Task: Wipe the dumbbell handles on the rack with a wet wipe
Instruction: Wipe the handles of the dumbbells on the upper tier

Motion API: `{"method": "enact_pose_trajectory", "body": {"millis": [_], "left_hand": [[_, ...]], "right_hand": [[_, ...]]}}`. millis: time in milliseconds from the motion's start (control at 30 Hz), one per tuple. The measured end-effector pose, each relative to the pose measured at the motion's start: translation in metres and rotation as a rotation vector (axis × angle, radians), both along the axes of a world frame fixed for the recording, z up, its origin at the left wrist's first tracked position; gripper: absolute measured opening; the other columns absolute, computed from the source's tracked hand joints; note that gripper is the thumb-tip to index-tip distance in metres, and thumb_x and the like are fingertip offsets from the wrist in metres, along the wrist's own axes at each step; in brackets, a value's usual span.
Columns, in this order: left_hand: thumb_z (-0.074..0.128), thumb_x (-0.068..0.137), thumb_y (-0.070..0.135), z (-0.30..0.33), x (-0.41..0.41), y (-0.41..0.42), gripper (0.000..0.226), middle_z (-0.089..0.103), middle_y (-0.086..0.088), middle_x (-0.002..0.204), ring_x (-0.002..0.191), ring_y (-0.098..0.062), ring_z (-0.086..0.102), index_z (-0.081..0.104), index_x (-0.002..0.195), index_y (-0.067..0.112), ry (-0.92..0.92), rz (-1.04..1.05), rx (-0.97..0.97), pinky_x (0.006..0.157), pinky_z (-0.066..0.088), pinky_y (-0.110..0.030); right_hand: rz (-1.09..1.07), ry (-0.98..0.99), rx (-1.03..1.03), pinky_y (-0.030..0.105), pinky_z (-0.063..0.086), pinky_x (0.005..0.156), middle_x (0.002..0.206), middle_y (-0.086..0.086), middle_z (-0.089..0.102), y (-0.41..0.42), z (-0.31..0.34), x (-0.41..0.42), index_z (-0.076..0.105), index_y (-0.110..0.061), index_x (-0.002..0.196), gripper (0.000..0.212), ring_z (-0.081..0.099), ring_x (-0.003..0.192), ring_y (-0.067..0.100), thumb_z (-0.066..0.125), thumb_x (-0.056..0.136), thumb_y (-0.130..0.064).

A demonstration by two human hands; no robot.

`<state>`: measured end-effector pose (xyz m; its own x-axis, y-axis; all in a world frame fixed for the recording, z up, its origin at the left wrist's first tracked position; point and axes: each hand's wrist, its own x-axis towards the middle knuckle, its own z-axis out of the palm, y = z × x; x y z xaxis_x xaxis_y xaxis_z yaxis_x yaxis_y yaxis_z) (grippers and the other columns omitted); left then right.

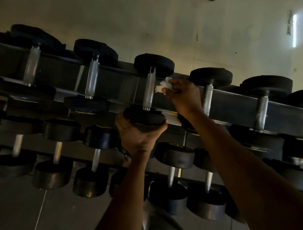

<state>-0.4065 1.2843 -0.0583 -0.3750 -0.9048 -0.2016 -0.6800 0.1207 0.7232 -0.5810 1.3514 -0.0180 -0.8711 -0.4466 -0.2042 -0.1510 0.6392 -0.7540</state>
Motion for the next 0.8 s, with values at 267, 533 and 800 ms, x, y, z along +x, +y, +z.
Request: {"method": "enact_pose_trajectory", "body": {"millis": [267, 533, 800], "left_hand": [[0.091, 0.04, 0.087, 0.008, 0.004, -0.002, 0.118, 0.063, 0.01, 0.133, 0.118, -0.009, 0.062, 0.057, 0.138, 0.032, 0.05, 0.082, 0.086, 0.088, 0.052, -0.026], [0.087, 0.038, 0.094, 0.006, 0.012, -0.008, 0.123, 0.061, 0.019, 0.137, 0.127, -0.006, 0.059, 0.05, 0.145, 0.044, 0.07, 0.061, 0.378, 0.108, 0.053, -0.042], [0.081, 0.034, 0.098, 0.023, 0.008, -0.015, 0.125, 0.06, 0.013, 0.132, 0.116, -0.007, 0.06, 0.055, 0.138, 0.033, -0.017, -0.036, 0.208, 0.092, 0.059, -0.035]], "right_hand": [[-0.059, 0.148, -0.07, 0.014, 0.055, 0.083, 0.11, -0.006, 0.075, -0.031, -0.008, 0.001, 0.07, -0.02, 0.117, 0.027, 0.068, 0.094, -0.003, 0.076, 0.093, -0.031], [-0.286, 0.022, -0.061, 0.016, 0.05, 0.07, 0.086, -0.016, 0.07, -0.07, -0.012, 0.006, 0.069, -0.031, 0.094, 0.004, 0.064, 0.075, -0.007, 0.07, 0.096, -0.033], [-0.293, 0.007, -0.056, 0.01, 0.04, 0.058, 0.072, -0.018, 0.065, -0.06, -0.006, 0.002, 0.073, -0.026, 0.091, 0.009, 0.062, 0.065, -0.007, 0.073, 0.094, -0.035]]}}
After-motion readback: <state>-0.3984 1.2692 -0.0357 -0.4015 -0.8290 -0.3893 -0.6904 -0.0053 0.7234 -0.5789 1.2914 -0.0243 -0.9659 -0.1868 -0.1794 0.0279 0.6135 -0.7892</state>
